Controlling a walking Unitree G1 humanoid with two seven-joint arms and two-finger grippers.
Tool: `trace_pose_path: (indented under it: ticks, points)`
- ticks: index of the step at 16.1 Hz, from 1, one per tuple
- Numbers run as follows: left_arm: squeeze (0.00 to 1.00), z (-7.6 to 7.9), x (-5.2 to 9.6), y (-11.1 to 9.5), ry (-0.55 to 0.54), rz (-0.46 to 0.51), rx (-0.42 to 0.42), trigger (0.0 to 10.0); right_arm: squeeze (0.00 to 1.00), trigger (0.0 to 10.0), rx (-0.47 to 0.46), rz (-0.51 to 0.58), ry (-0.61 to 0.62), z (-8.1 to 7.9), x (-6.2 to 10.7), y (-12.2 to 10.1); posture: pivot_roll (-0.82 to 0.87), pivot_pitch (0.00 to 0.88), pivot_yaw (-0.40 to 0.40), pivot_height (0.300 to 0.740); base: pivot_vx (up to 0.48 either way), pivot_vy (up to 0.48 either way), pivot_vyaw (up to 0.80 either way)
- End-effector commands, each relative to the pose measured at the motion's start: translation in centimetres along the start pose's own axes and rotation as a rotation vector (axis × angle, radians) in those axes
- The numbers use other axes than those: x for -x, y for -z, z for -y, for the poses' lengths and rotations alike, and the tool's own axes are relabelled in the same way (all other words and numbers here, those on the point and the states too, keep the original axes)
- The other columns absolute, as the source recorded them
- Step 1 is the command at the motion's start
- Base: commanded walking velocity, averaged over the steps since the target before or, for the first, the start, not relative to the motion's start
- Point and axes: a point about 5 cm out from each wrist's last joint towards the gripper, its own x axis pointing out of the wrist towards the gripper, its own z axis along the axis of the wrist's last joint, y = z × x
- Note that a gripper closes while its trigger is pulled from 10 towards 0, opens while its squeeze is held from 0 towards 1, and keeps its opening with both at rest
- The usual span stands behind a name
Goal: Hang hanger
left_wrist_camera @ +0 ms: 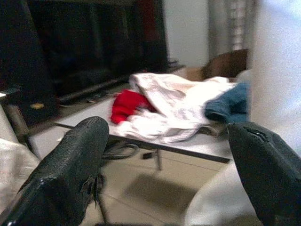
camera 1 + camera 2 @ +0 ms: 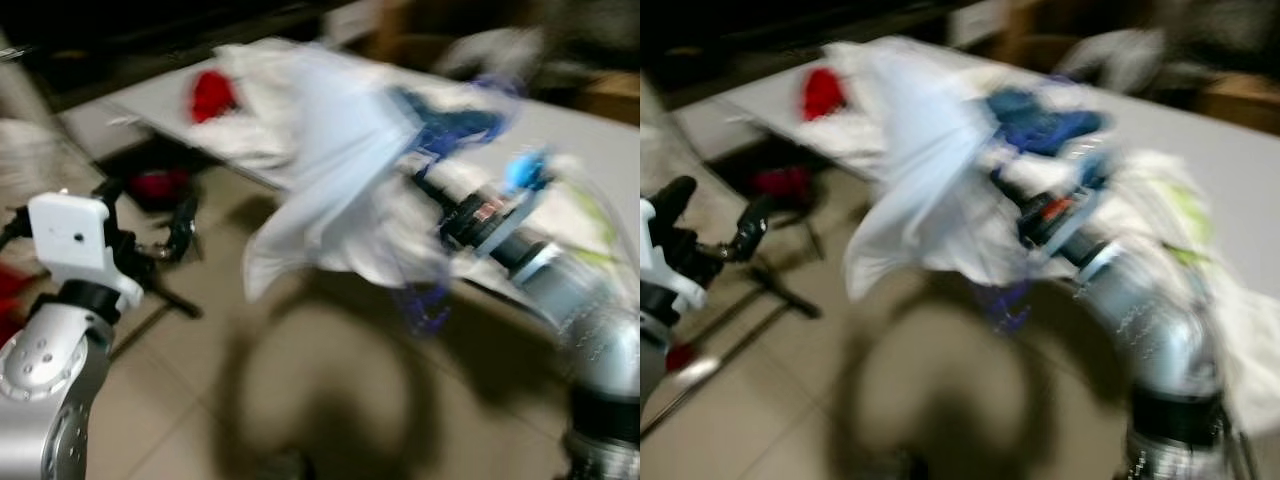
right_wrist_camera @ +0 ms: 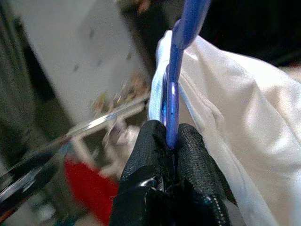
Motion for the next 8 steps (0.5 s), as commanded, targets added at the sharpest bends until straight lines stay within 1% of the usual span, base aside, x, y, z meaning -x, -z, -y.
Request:
trace_pose_path:
  ticks: [1,2,3,4,5,6,7,8]
  points:
    - [0.00,0.2,-0.7,-0.4,0.018,0.023,-0.005,10.0,0.00,10.0,0.116,0.168,-0.028,0.0,-0.3,-5.1,-0.02,0.001,0.052,0.740,0.000,0.000,0.80]
    - [0.00,0.3,-0.8,-0.9,0.024,0.052,0.005,10.0,0.00,10.0,0.175,0.266,-0.124,-1.7,-0.5,-8.6,-0.02,0.001,0.052,0.740,0.000,0.000,0.80]
    - [0.00,0.3,-0.8,-1.0,0.024,0.058,0.008,10.0,0.00,10.0,0.186,0.286,-0.158,-2.3,-0.6,-9.3,-0.02,0.001,0.052,0.740,0.000,0.000,0.80]
    - [0.00,0.4,-0.7,-0.9,0.021,0.058,0.014,10.0,0.00,10.0,0.205,0.286,-0.265,-4.4,-0.8,-9.5,-0.02,0.000,0.042,0.740,0.000,0.000,0.80]
    - [0.00,0.6,-0.6,-0.5,0.025,0.043,0.015,10.0,0.00,10.0,0.207,0.235,-0.330,-5.6,-1.0,-8.2,-0.02,0.000,0.043,0.740,0.000,0.000,0.80]
    - [0.00,1.0,-0.7,-0.3,0.037,0.030,0.010,10.0,0.00,10.0,0.195,0.173,-0.347,-5.9,-1.0,-6.2,-0.02,0.000,0.043,0.740,0.000,0.000,0.80]
    - [0.00,1.2,-0.7,-0.3,0.048,0.027,0.005,10.0,0.00,10.0,0.167,0.130,-0.343,-5.9,-0.9,-4.5,-0.02,0.000,0.045,0.740,0.000,0.000,0.80]
    - [0.00,1.3,-0.8,-0.3,0.054,0.029,0.003,10.0,0.00,10.0,0.140,0.110,-0.343,-5.9,-0.9,-3.6,-0.02,0.000,0.046,0.740,0.000,0.000,0.80]
